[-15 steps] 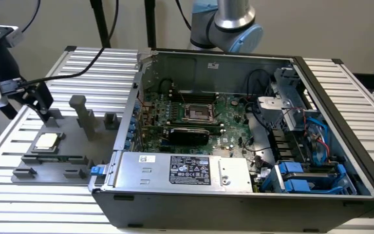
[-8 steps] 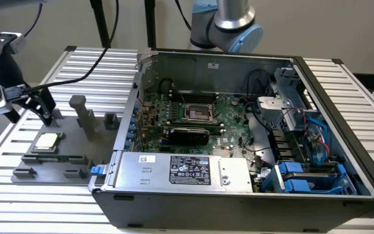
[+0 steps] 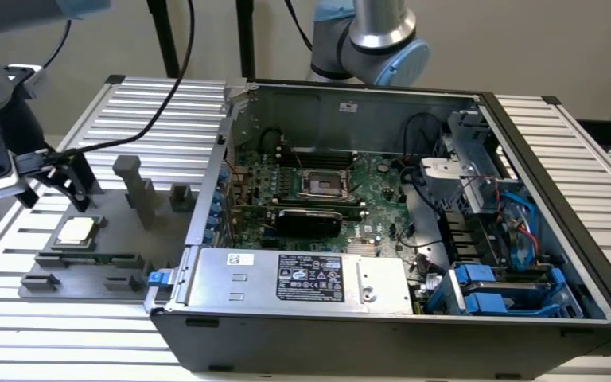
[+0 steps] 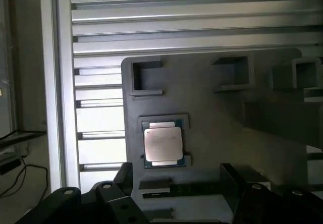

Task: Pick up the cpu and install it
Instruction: 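Pick up the cpu and move it towards the insertion slot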

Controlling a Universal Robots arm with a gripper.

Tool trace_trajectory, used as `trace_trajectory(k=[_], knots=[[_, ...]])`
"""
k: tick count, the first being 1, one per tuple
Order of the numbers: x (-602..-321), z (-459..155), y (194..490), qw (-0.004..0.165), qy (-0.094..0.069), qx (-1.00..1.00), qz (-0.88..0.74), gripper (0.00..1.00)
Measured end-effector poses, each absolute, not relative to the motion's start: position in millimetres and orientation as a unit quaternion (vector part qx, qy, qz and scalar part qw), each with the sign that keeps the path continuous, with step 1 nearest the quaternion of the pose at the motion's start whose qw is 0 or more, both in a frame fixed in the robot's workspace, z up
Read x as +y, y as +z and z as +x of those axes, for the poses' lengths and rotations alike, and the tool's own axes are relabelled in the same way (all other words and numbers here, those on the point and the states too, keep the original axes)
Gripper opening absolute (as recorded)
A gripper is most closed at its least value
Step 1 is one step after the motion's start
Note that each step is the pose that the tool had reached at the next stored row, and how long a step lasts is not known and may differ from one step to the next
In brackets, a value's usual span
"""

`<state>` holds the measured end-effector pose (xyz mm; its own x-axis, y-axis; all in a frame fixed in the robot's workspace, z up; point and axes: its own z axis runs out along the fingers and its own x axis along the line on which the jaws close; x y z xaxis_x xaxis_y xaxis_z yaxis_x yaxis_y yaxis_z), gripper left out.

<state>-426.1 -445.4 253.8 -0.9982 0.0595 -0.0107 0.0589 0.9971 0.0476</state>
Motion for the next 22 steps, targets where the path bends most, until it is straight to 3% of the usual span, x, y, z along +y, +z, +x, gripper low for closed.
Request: trace_trajectory(k=[22], knots=[[-442,-425,214,0.006,0.024,0.999,0.033,0.79]])
